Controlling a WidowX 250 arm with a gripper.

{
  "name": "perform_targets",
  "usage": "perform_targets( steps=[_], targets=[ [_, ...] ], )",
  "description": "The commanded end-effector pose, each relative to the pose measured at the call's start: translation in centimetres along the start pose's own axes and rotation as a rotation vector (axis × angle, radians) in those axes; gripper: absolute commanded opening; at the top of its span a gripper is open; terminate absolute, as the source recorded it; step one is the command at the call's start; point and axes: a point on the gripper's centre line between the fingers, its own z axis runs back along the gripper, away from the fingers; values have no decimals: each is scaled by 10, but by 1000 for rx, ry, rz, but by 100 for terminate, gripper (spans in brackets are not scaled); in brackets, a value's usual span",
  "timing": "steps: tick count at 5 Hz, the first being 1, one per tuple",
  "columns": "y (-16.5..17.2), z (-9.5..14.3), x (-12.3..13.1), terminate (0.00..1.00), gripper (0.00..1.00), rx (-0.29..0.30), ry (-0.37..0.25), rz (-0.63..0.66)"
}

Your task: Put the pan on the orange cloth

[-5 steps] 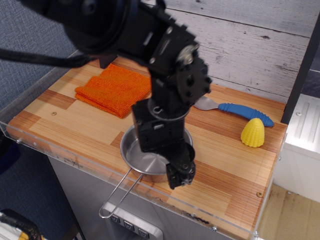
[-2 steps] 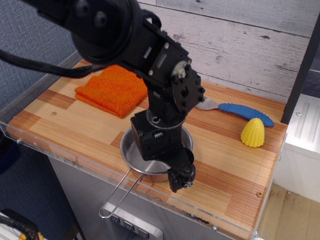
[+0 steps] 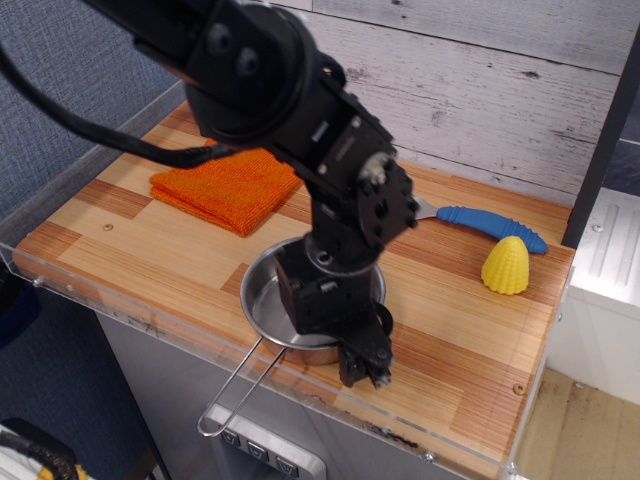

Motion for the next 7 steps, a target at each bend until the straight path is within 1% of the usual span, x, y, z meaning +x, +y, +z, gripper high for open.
perform_targets(
  steps=[1, 2, 3, 4, 5, 6, 7],
  targets=[
    [9, 7, -12, 0, 0, -6, 22, -26],
    [10, 11, -11, 0, 0, -9, 28, -37],
    [8, 14, -11, 0, 0, -16, 50, -63],
    [2, 22, -13, 0, 0, -33, 70, -88],
    [-10, 35, -12, 0, 0, -59, 96, -84],
    [-32, 47, -6, 0, 0, -104, 120, -69],
    [-57, 56, 8, 0, 0, -148, 130, -31]
  ],
)
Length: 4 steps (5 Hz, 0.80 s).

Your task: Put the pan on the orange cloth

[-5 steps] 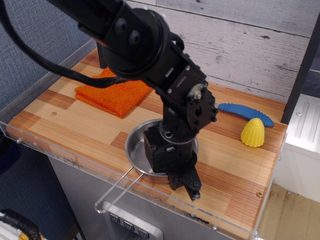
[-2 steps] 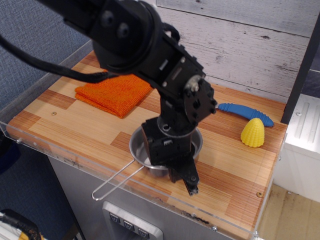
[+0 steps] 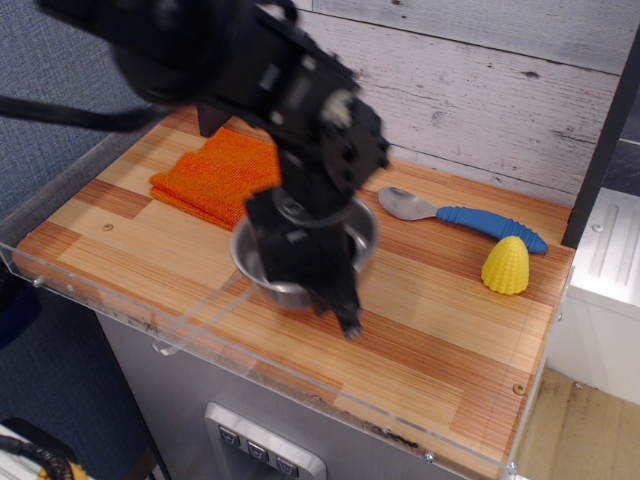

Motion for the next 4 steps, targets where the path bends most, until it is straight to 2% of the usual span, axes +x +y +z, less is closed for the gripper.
perform_targets(
  steps=[1, 4],
  targets=[
    [-49, 17, 16, 0, 0, -103, 32, 77],
    [-113, -5, 23, 0, 0, -139, -49, 131]
  ],
)
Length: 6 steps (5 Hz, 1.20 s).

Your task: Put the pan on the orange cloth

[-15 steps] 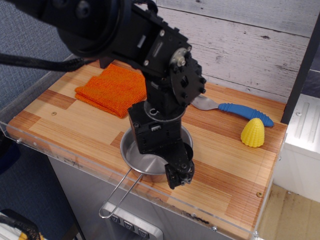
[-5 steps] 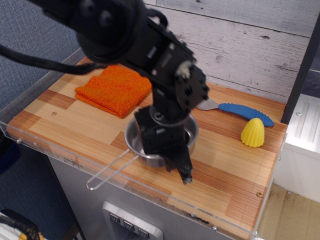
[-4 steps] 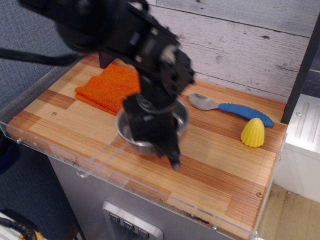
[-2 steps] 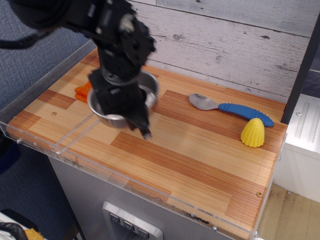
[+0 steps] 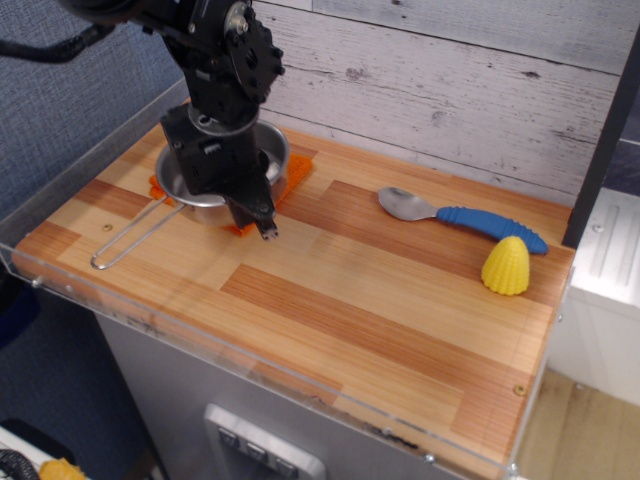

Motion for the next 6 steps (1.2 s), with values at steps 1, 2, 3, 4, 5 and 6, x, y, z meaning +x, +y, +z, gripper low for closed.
perform_targets(
  steps=[1, 2, 3, 4, 5, 6],
  targets=[
    [-33, -10, -11, 0, 0, -47, -16, 36],
    [-38, -21, -11, 0, 0, -44, -43, 30],
    [-37, -33, -11, 0, 0, -36, -56, 25],
    [-33, -43, -11, 0, 0, -18, -57, 21],
    [-33, -48, -12, 0, 0, 6, -51, 18],
    [-30, -47, -14, 0, 100, 15, -60, 20]
  ],
)
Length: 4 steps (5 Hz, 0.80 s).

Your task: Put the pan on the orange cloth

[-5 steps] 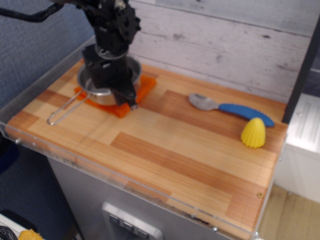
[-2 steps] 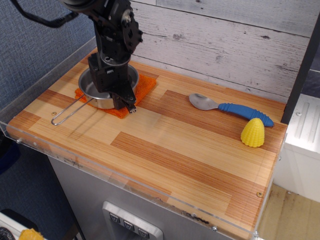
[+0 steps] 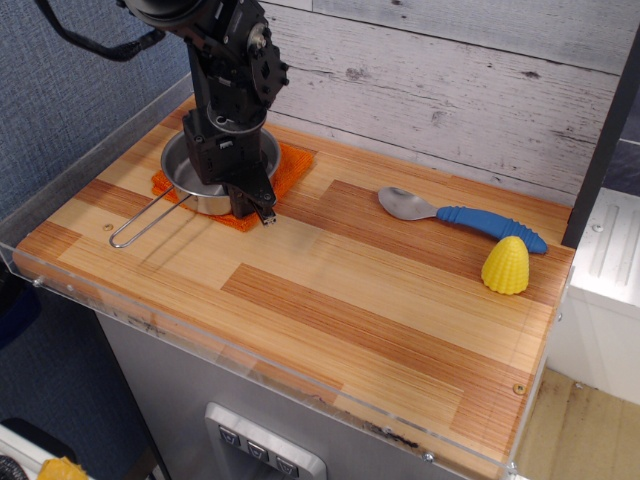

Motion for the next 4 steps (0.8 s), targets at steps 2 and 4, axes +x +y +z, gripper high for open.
perform_targets(
  steps=[2, 4],
  targets=[
    [9, 8, -3, 0, 100, 5, -1, 4],
    [7, 16, -2, 0, 100, -6, 22, -2]
  ],
)
